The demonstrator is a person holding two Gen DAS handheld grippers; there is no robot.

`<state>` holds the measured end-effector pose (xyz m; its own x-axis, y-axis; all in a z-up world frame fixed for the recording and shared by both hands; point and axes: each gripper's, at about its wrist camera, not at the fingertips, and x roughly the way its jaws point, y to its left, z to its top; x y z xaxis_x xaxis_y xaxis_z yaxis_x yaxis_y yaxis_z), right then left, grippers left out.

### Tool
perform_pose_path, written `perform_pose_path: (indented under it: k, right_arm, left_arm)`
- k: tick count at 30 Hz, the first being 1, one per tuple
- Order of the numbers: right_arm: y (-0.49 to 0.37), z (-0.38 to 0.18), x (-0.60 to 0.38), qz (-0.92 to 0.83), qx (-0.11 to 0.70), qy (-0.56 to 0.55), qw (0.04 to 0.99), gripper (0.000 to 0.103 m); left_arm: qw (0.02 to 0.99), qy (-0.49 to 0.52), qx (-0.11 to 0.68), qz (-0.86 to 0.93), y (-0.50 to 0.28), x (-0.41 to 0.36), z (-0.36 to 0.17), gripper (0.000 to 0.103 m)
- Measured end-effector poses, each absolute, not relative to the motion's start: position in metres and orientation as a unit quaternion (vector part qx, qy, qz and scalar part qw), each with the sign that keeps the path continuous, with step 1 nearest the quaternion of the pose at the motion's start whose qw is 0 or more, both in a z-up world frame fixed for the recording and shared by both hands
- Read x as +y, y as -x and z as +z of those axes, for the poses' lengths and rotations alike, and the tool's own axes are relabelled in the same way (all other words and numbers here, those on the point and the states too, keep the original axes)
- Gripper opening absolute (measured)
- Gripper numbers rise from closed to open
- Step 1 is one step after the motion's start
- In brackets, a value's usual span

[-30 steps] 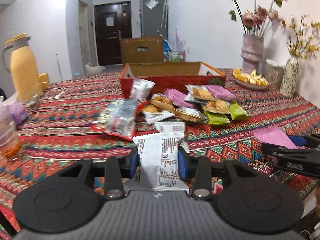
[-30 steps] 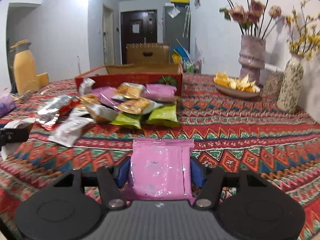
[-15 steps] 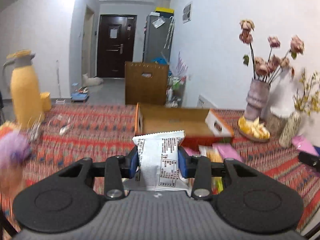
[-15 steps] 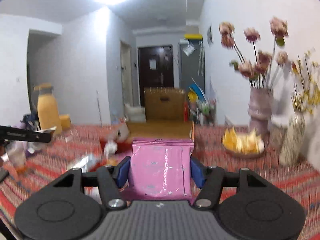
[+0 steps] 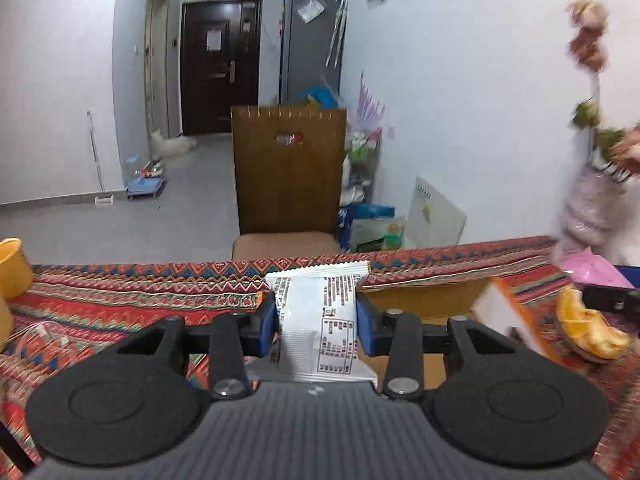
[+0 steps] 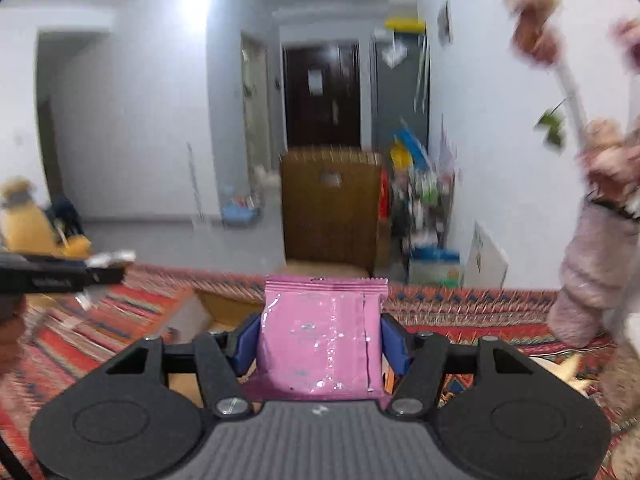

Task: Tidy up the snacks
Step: 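Carry both packets over the cardboard box and open both tools to drop them, then withdraw both tools from the box back toward the table edge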

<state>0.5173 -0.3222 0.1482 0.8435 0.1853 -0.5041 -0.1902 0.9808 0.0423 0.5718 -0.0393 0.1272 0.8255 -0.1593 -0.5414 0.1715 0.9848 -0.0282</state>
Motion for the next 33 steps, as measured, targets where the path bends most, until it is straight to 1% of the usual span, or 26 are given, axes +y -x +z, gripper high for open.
perform_pose_path:
  k: [2,6,8,10,12,13,14,15,17,18,19,20,21,22,24,26,27,28,30,32,33]
  right_arm:
    - [-0.564,0.123,-0.311,0.076,0.290,0.027,0.954,0.061]
    - [-0.639,0.064,-0.290,0.039,0.352,0.059,0.933,0.061]
    - [-0.660,0.040,-0.280,0.024,0.376,0.075,0.923,0.061]
    - [-0.671,0.024,-0.268,0.021,0.382,0.102,0.918,0.061]
    - [-0.683,0.012,-0.259,0.006,0.390,0.132,0.911,0.062]
    - [-0.690,0.008,-0.258,-0.001,0.405,0.133,0.905,0.061]
    - [-0.693,0.007,-0.258,0.002,0.410,0.130,0.903,0.061]
    - [-0.694,0.007,-0.258,0.008,0.409,0.127,0.903,0.065]
    - [-0.695,0.009,-0.257,0.006,0.405,0.124,0.906,0.066]
    - [-0.697,0.008,-0.257,0.008,0.405,0.121,0.906,0.070]
    - [-0.697,0.009,-0.257,0.012,0.407,0.120,0.906,0.072]
    - [-0.696,0.009,-0.256,0.014,0.406,0.118,0.906,0.073]
    - [-0.697,0.008,-0.258,0.014,0.406,0.117,0.906,0.073]
    - [-0.694,0.009,-0.259,0.014,0.406,0.118,0.906,0.073]
    - [-0.691,0.017,-0.260,0.015,0.402,0.114,0.909,0.073]
    - [-0.684,0.031,-0.261,0.020,0.393,0.106,0.913,0.073]
    - [-0.678,0.040,-0.261,0.023,0.386,0.103,0.917,0.074]
    - [-0.671,0.049,-0.262,0.025,0.380,0.100,0.919,0.074]
    - [-0.654,0.070,-0.264,0.031,0.367,0.097,0.925,0.077]
    - [-0.637,0.089,-0.265,0.035,0.356,0.097,0.929,0.080]
    - [-0.626,0.100,-0.265,0.036,0.348,0.097,0.932,0.082]
  left_arm:
    - [0.949,-0.009,0.306,-0.078,-0.605,-0.046,0.104,0.040]
    - [0.939,-0.047,0.334,-0.059,-0.653,-0.059,0.054,0.040]
    - [0.933,-0.053,0.354,-0.045,-0.669,-0.060,0.035,0.040]
    - [0.930,-0.051,0.361,-0.039,-0.677,-0.057,0.026,0.041]
    - [0.925,-0.043,0.376,-0.037,-0.683,-0.055,0.025,0.045]
    - [0.924,-0.037,0.378,-0.038,-0.683,-0.054,0.025,0.050]
    - [0.925,-0.037,0.376,-0.040,-0.684,-0.054,0.026,0.052]
    - [0.925,-0.041,0.374,-0.042,-0.686,-0.053,0.026,0.053]
    - [0.925,-0.043,0.375,-0.042,-0.686,-0.053,0.025,0.054]
    - [0.925,-0.042,0.376,-0.044,-0.688,-0.055,0.027,0.054]
    - [0.925,-0.039,0.376,-0.045,-0.687,-0.055,0.028,0.057]
    - [0.924,-0.036,0.377,-0.050,-0.685,-0.054,0.029,0.060]
    - [0.924,-0.034,0.377,-0.053,-0.687,-0.056,0.031,0.065]
    - [0.925,-0.034,0.375,-0.055,-0.684,-0.056,0.034,0.067]
    - [0.926,-0.032,0.373,-0.060,-0.677,-0.053,0.044,0.068]
    - [0.928,-0.027,0.368,-0.058,-0.667,-0.050,0.059,0.074]
    - [0.930,-0.022,0.362,-0.060,-0.660,-0.049,0.067,0.081]
    - [0.933,-0.018,0.353,-0.063,-0.652,-0.048,0.076,0.083]
    - [0.937,-0.018,0.341,-0.071,-0.632,-0.046,0.095,0.084]
    - [0.940,-0.019,0.332,-0.083,-0.611,-0.046,0.114,0.089]
    - [0.942,-0.016,0.323,-0.089,-0.597,-0.045,0.123,0.094]
